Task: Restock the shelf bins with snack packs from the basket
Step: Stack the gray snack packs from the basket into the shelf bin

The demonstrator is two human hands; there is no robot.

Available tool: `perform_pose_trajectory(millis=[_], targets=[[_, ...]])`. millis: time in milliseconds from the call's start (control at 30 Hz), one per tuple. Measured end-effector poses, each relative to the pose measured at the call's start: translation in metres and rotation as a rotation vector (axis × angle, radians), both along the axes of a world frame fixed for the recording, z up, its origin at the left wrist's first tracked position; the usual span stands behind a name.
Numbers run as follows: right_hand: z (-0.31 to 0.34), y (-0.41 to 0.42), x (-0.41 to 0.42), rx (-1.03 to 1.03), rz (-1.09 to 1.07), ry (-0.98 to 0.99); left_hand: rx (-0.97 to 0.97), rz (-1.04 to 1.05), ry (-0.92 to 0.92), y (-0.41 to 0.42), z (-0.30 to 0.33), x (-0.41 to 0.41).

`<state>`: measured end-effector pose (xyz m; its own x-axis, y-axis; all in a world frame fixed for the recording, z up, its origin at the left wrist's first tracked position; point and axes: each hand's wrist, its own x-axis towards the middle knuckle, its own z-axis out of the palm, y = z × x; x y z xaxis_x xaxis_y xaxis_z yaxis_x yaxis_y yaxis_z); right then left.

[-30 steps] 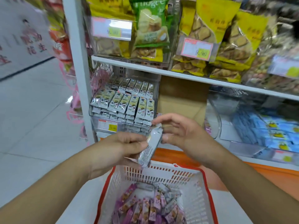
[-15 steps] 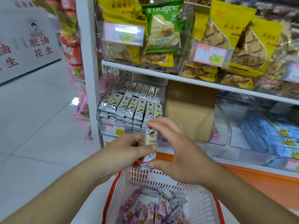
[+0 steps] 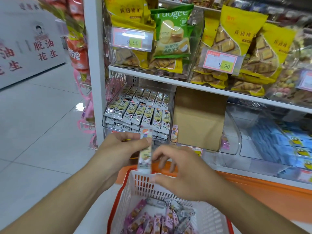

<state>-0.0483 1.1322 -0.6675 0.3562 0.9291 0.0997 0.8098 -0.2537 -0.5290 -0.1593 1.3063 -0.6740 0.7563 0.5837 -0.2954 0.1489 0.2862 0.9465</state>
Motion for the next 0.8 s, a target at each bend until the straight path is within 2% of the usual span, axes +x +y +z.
perform_pose_trajectory(millis=[67,200,400,700,767,800], targets=[[-0.001,-0.001,-0.005,-0.006,0.053,-0.033,0.034,-0.008,0.020,-0.002,-0.001,0.000],[0.002,-0.001,0.000,0.145,-0.068,-0.021,0.059,-0.045,0.013,-0.005,0.002,-0.001],[0.002,0.006,-0.004,0.067,-0.077,0.053,0.143,-0.023,0.074,-0.010,-0.001,-0.001],[-0.002,0.025,0.001,0.105,-0.134,0.045,0.070,-0.063,0.076,0.004,0.003,0.004],[0.000,0.039,0.012,0.128,-0.175,0.046,0.065,0.011,0.069,0.018,0.005,0.007],[0.002,0.049,0.019,0.136,-0.192,0.053,0.164,0.084,0.104,0.028,0.004,0.009]])
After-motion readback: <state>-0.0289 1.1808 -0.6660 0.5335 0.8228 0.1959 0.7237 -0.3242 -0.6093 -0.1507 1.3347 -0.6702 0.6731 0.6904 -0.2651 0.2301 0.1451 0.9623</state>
